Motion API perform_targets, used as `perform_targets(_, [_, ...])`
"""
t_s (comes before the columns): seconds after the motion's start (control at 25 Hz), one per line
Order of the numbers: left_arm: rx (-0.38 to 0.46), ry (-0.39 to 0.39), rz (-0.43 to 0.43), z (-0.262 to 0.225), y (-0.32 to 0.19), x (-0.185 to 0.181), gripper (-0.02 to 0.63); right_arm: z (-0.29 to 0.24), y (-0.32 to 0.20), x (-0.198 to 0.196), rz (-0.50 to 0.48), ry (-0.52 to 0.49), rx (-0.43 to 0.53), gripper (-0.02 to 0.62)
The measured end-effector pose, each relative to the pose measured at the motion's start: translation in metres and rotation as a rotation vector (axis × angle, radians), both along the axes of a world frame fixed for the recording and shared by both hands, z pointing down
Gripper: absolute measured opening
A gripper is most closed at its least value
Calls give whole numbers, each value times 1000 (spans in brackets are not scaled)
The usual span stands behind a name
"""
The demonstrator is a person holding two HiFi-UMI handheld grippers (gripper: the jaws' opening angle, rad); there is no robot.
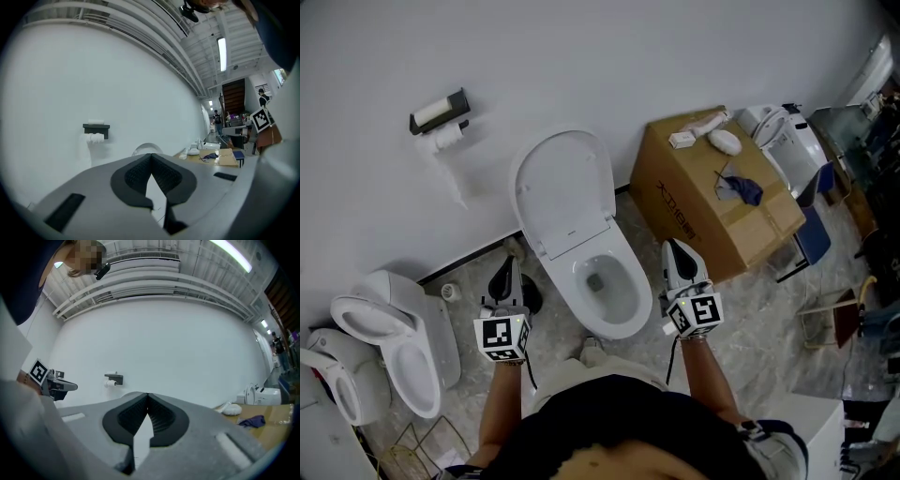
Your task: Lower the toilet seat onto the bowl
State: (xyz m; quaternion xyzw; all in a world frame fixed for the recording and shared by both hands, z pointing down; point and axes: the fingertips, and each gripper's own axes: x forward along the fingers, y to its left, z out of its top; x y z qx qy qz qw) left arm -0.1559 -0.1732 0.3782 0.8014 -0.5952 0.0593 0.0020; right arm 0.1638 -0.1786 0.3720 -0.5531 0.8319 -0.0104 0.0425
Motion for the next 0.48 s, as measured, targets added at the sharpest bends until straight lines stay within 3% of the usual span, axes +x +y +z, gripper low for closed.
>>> perform_targets(0.12, [5,-21,22,1,3,9,4,1,1,1,8,-7,-8,5])
perform_targets(0.48, [2,25,75,2,4,31,3,7,4,1,11,8,-25,5])
